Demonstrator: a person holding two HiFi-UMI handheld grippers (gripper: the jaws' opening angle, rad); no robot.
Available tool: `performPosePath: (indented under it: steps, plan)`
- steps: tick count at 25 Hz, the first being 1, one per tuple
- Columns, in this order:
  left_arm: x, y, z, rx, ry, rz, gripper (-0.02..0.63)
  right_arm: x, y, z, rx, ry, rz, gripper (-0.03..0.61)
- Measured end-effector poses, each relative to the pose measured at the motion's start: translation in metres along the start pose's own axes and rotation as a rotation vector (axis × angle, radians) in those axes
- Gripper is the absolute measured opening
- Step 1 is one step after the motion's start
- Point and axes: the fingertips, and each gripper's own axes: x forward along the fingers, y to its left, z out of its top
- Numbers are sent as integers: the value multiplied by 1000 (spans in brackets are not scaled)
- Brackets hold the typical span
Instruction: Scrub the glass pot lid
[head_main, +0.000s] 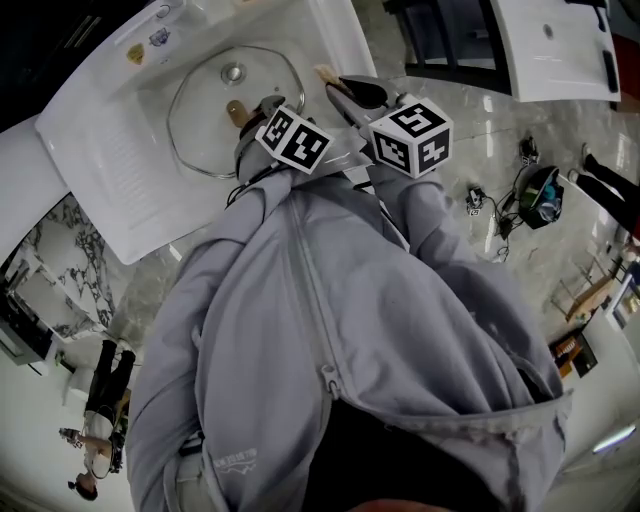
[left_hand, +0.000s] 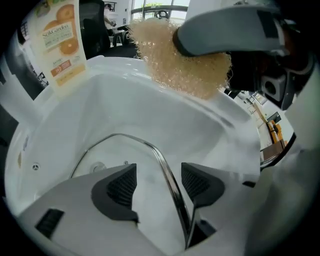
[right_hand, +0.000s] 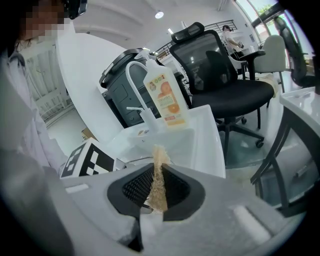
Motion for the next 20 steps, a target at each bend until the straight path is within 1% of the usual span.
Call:
performPosePath:
  steps: [5, 9, 11, 15, 20]
  plan:
    - [9, 1, 0, 3, 34, 19, 258, -2, 0, -1, -5, -13, -12, 41]
    - [15, 4, -2, 75, 59, 64, 258, -1, -1, -2, 0, -18, -10, 41]
    - [17, 7, -3, 83, 63, 88, 258, -1, -1, -1, -3, -18, -5, 41]
    - [16, 8, -2, 69, 50, 93, 258, 3, 0, 1, -9, -18, 10, 41]
    - [5, 9, -3, 87, 13, 98, 244, 9, 7, 7, -39, -15, 33, 41]
